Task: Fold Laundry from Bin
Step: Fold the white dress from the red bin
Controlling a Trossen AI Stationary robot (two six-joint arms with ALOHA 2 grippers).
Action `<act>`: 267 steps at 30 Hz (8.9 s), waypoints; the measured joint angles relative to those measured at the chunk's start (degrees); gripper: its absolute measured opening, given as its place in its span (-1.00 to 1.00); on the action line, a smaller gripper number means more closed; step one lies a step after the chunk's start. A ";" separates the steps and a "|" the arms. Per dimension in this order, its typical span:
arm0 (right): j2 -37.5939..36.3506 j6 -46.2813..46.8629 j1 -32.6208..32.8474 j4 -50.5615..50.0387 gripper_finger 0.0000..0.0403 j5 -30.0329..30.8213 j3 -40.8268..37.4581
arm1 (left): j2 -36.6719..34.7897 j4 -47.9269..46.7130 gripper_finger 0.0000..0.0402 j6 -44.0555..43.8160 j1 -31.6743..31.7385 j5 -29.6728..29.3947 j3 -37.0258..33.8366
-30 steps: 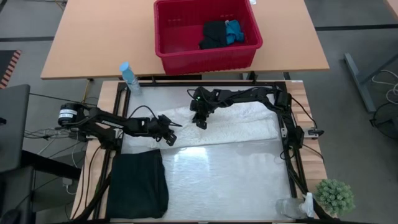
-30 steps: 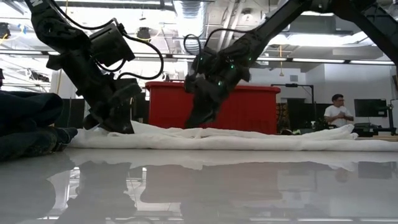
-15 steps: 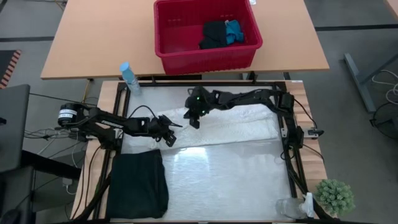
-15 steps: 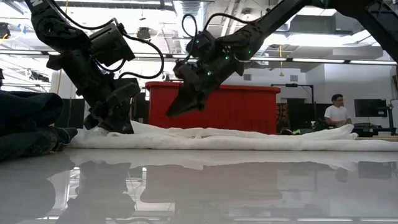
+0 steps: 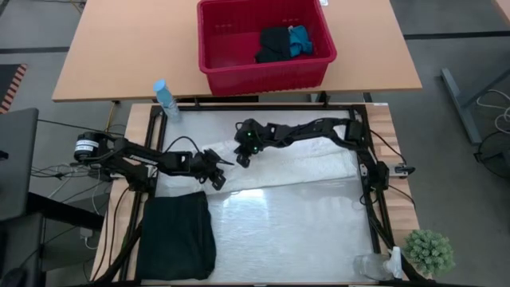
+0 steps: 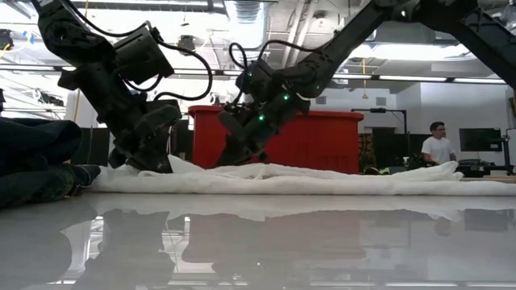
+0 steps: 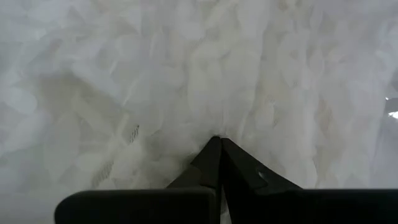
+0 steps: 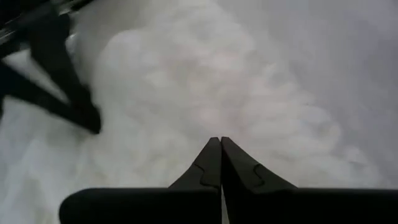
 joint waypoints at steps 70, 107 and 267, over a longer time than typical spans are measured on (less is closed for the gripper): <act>-29.33 36.00 -3.17 -67.86 -0.87 30.09 -27.40 | -0.79 28.18 -1.00 0.93 17.03 17.39 2.32; -53.87 44.85 -4.50 -60.86 0.08 22.05 -39.14 | 5.43 16.18 -0.52 4.99 20.51 22.64 31.71; -23.43 35.77 -2.12 -23.94 -0.66 2.57 -11.96 | 19.96 1.94 -1.00 12.90 12.07 16.57 26.82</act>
